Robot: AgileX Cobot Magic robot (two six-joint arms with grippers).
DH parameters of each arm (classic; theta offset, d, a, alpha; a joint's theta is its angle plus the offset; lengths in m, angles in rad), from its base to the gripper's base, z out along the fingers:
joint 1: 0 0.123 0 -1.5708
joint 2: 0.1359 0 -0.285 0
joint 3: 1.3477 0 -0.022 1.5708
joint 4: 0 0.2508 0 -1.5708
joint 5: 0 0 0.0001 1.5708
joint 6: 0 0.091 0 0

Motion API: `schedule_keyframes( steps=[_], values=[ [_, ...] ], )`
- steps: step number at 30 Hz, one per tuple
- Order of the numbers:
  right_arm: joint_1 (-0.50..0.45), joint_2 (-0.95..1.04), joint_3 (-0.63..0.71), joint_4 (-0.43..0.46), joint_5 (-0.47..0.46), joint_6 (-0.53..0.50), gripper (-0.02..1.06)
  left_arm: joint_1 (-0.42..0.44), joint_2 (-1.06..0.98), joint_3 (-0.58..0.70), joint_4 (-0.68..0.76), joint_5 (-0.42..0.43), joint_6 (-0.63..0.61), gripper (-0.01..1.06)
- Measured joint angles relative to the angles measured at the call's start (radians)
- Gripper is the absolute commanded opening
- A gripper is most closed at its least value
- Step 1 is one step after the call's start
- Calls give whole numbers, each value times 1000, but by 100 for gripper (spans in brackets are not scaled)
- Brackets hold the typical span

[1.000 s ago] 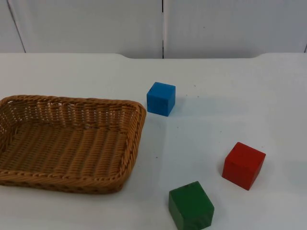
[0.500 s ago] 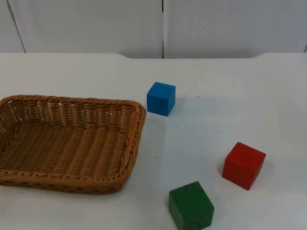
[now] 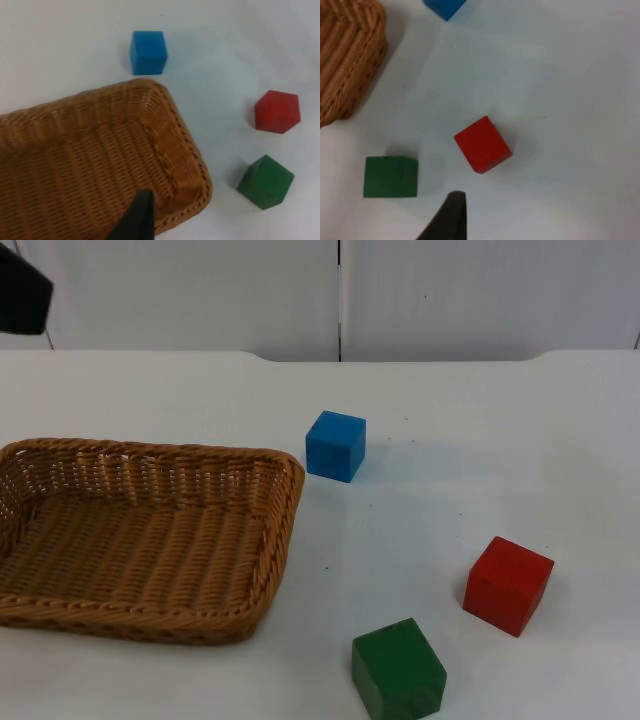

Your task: Pick up one cube with each hand and place exactly two cubes into the same basket, leaving the remaining cube outside.

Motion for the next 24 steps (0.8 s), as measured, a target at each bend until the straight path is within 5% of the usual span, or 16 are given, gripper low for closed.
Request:
schedule_keyframes(
  steps=[11, 16, 24],
  values=[
    [184, 124, -2, -18, -76, -28, 105, -41, 84, -92, -33, -20, 53, 105],
    [230, 209, -53, -36, -49, -39, 105, -178, 124, -138, 24, -41, 37, 105],
    [263, 297, -125, -113, -21, -41, 105, -492, 245, -147, 380, -114, -209, 105]
  ],
)
